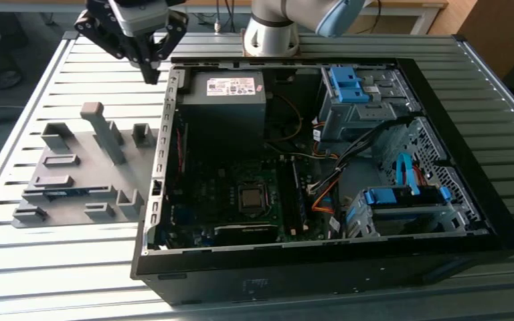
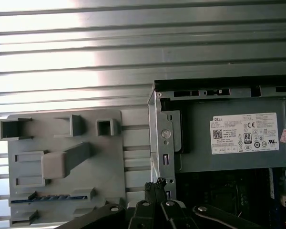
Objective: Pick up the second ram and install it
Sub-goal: 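Reach for the second ram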
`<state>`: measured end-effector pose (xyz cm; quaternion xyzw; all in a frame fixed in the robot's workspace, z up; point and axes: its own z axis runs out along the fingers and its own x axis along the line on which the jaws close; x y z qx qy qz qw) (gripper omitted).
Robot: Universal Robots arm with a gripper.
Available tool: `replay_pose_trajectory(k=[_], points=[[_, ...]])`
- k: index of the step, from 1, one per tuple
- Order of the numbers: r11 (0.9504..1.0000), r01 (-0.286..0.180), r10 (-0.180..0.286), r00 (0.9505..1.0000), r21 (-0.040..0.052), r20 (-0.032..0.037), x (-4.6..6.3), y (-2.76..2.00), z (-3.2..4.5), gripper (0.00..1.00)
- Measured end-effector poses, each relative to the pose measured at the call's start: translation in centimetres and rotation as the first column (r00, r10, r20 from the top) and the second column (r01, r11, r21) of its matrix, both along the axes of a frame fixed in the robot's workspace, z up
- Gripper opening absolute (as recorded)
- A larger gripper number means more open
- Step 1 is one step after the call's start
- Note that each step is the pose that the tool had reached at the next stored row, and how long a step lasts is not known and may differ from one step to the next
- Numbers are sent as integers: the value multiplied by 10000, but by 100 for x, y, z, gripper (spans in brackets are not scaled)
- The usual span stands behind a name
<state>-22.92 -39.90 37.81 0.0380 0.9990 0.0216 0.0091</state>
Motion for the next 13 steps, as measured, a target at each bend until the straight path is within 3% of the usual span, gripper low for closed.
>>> replay_pose_trajectory(k=[13], points=[[10000, 0, 0, 10000, 0, -1, -38, 0, -3, 11]])
